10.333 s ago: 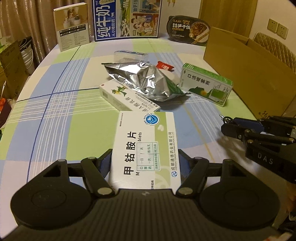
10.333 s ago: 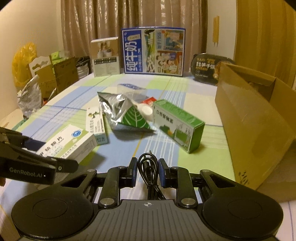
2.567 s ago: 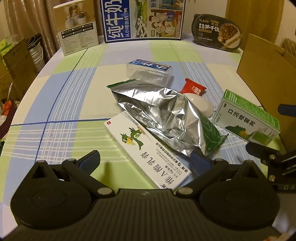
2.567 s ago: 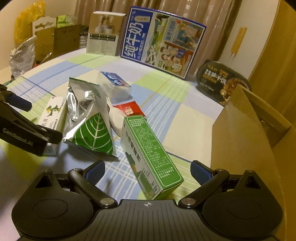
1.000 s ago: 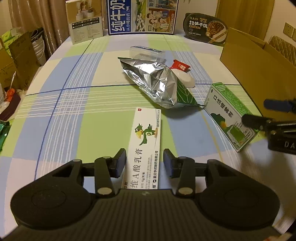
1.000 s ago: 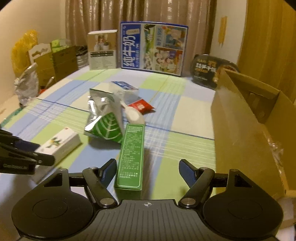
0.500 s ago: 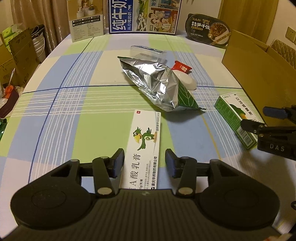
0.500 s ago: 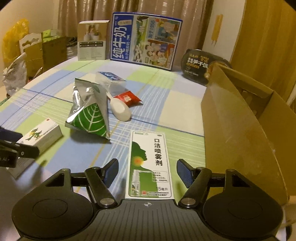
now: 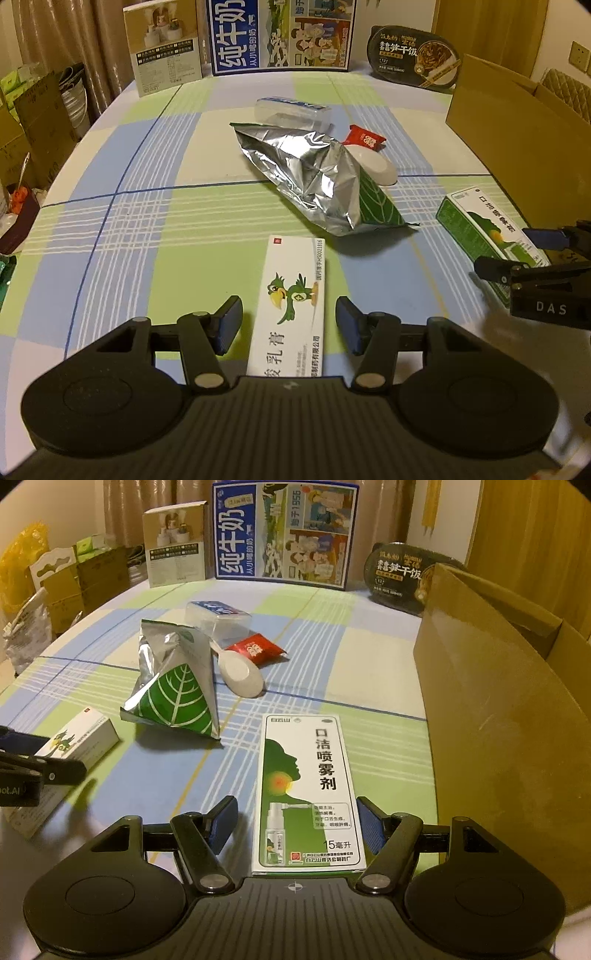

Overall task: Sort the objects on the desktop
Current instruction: 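Lift both held boxes off the table and hold them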

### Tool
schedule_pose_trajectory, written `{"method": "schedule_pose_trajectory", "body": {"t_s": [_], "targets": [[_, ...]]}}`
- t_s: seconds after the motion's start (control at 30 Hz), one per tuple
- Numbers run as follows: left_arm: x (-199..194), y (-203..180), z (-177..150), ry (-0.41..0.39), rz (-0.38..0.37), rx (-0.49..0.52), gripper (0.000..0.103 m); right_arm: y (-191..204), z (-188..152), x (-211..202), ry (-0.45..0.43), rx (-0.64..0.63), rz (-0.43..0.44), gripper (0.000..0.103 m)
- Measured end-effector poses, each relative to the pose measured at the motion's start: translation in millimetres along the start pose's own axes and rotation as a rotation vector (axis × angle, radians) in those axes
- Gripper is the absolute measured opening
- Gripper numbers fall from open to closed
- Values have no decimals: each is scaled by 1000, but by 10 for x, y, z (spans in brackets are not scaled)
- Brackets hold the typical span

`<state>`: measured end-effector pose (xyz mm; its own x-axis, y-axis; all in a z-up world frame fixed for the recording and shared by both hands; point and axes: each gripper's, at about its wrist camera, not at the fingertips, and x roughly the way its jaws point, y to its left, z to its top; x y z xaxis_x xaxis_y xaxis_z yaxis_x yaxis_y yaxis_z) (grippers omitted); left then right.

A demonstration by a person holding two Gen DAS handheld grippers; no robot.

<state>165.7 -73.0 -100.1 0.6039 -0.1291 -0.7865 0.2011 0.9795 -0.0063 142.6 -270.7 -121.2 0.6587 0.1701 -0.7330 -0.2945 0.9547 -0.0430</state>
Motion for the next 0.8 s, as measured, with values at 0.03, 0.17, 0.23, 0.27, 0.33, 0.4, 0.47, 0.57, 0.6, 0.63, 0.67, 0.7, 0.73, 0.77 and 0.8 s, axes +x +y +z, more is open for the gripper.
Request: {"method": "schedule_pose_trajectory", "body": {"t_s": [0.03,0.17,0.23,0.27,0.33,0.4,0.47,0.57,0.6,0.63,0.67,0.7,0.73,0.77,0.8], "targets": [[20,8,-2,7,-3,-3,48,-6,2,7,0,5,2,67],[71,-3,-13,29,-16,5,37,-49,-9,-37,-1,43,25,53],[64,-40,-25,30,-9,25,33,-30,-27,-78,3,43,38,53],[58,-56,-25,30,-7,33,33,-11,-44,-101,4,38,42,53],[57,-75,-34,32,-4,38,33,19,-74,-118,8,33,50,53],[56,-88,-43,31,3,42,34,34,-84,-119,6,30,47,53],[52,-97,-48,30,8,48,34,32,-82,-111,6,35,49,53],[50,-113,-48,28,22,54,43,37,-78,-98,3,32,49,53],[54,-118,-49,28,33,57,48,39,-78,-89,4,30,49,53],[55,-117,-52,28,42,58,59,39,-78,-82,5,31,49,53],[59,-121,-57,28,51,59,68,40,-78,-75,7,32,48,53],[65,-125,-64,29,54,60,72,39,-78,-73,8,34,48,53],[69,-127,-69,31,51,61,76,39,-77,-71,9,34,47,53],[72,-131,-73,34,46,60,81,40,-77,-71,10,33,47,53],[74,-135,-77,38,43,59,83,39,-77,-72,10,33,47,53]]}}
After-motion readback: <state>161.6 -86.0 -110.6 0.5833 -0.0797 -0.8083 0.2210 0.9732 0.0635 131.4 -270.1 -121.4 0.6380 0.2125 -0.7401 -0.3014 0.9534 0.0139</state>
